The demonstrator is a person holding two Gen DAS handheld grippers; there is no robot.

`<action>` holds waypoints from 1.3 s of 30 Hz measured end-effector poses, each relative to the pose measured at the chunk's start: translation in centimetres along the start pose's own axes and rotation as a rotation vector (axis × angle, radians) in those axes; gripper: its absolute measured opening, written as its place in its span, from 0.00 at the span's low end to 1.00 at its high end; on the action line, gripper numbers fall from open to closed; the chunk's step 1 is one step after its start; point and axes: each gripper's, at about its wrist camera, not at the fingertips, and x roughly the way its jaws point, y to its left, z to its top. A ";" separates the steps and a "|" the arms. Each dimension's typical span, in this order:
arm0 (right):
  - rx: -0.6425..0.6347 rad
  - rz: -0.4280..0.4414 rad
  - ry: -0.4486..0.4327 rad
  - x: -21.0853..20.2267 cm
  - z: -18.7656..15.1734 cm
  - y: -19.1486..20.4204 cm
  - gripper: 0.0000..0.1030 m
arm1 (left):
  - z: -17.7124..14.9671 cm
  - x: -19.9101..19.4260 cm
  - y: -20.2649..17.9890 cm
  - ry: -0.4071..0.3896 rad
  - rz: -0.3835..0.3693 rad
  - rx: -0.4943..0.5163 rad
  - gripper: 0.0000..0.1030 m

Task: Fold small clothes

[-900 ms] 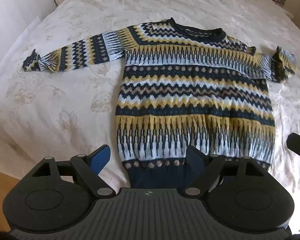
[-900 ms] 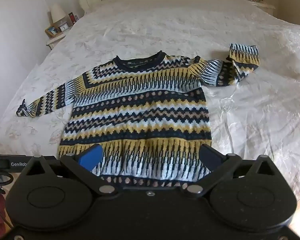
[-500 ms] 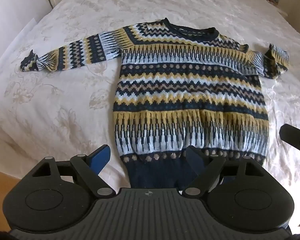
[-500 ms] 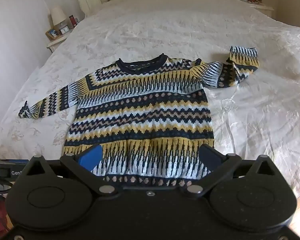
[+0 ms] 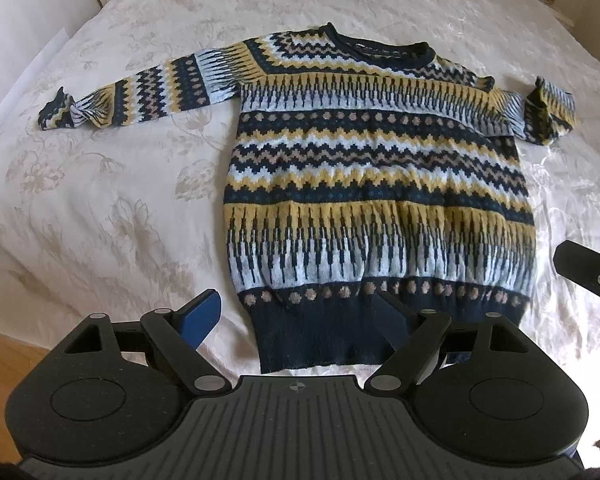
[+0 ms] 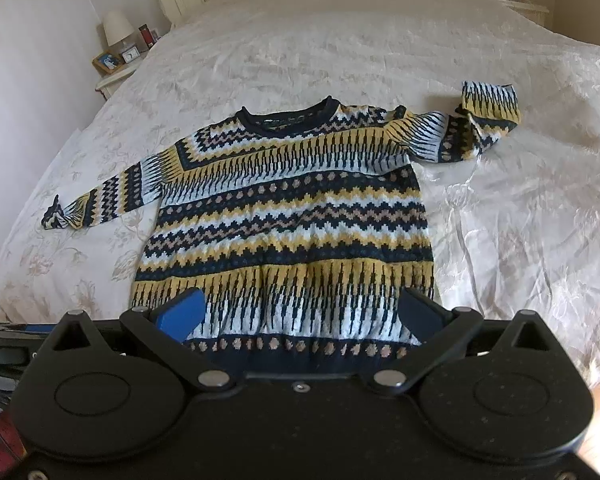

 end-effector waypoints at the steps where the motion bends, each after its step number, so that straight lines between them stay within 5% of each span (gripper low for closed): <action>1: 0.000 0.000 0.001 0.0 0.0 0.0 0.99 | 0.0 0.0 0.0 0.000 0.000 -0.001 0.80; 39: 0.023 0.028 0.052 1.5 -0.3 -0.4 0.99 | -0.5 1.4 0.0 0.030 0.032 0.001 0.80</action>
